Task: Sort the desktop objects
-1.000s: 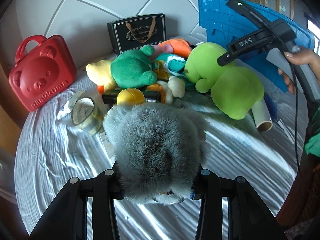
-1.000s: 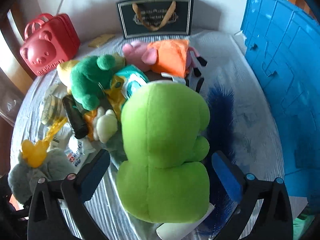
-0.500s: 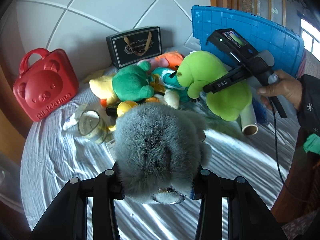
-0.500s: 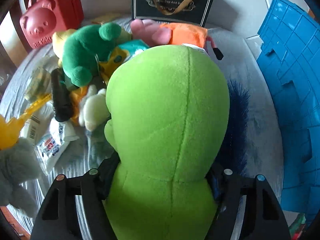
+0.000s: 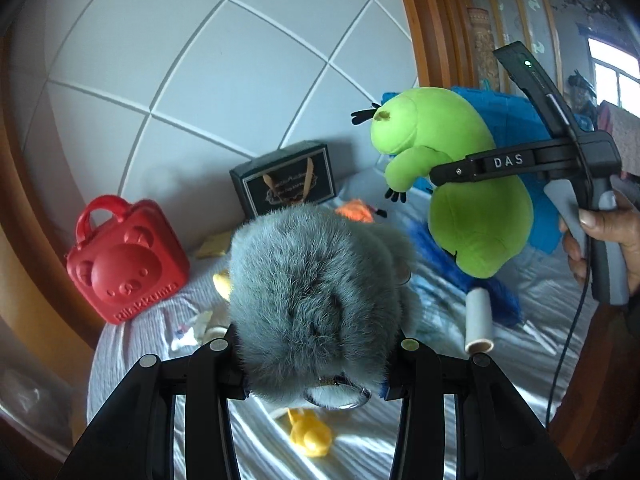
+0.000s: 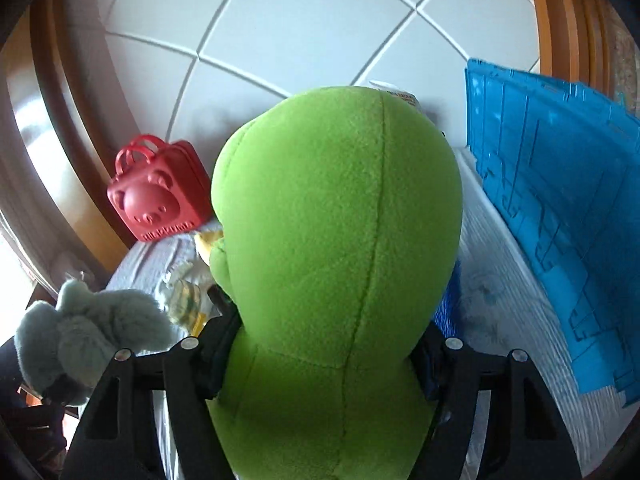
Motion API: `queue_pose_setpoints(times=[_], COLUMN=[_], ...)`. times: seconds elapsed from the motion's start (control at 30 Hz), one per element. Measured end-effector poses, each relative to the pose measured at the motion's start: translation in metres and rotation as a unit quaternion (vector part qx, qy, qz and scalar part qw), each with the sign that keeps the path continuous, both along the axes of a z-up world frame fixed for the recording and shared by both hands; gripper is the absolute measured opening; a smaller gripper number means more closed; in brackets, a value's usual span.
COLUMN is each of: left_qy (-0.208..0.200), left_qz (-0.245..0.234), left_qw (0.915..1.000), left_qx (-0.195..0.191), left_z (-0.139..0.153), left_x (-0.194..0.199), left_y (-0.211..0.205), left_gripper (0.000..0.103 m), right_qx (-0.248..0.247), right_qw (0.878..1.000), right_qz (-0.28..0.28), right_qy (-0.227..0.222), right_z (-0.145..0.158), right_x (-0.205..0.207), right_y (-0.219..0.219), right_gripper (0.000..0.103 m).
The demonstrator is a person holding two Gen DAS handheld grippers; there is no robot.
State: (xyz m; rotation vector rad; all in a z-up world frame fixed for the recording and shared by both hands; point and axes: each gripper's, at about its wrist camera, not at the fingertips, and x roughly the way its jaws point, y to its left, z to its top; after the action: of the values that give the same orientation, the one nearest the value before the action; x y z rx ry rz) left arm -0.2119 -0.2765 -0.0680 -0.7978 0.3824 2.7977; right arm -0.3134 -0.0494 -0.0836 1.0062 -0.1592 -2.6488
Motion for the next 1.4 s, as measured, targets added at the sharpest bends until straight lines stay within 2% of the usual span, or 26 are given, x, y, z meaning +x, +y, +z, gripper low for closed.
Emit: queue_pose_setpoints(times=[0.17,0.37,0.57,0.77,1.0,1.23,1.4], left_qy=[0.052,0.093,0.116,0.130,0.130,0.131,0.128], left_qz=[0.010,0.005,-0.051,-0.095,-0.108,-0.095,-0.080], left_qw=[0.9985,0.9947,0.9895,0.9832,0.9816,0.9832,0.9858], left_qx=[0.013,0.044,0.069,0.086,0.088,0.085,0.073], left_z=[0.043,0.085,0.115,0.140,0.155,0.165,0.175], left_x=[-0.004,-0.011,-0.020,-0.038,-0.074,-0.120,-0.157], left_y=[0.023,0.053,0.115,0.187,0.279,0.376,0.442], left_gripper=[0.042,0.042,0.043,0.044,0.045,0.045,0.045], right_qx=[-0.001,0.013,0.026,0.024,0.043,0.036,0.030], right_qw=[0.998,0.987,0.974,0.961,0.947,0.953,0.961], right_qz=[-0.031,-0.082,-0.122,-0.174,-0.228,-0.222,-0.212], right_qy=[0.063,0.138,0.188,0.215,0.224,0.202,0.176], right_z=[0.045,0.096,0.134,0.169,0.196,0.192,0.188], right_x=[0.033,0.080,0.121,0.137,0.124,0.073,0.020], right_y=[0.012,0.039,0.075,0.142,0.247,0.344,0.404], right_gripper=[0.069,0.069,0.070,0.071,0.072,0.072,0.073])
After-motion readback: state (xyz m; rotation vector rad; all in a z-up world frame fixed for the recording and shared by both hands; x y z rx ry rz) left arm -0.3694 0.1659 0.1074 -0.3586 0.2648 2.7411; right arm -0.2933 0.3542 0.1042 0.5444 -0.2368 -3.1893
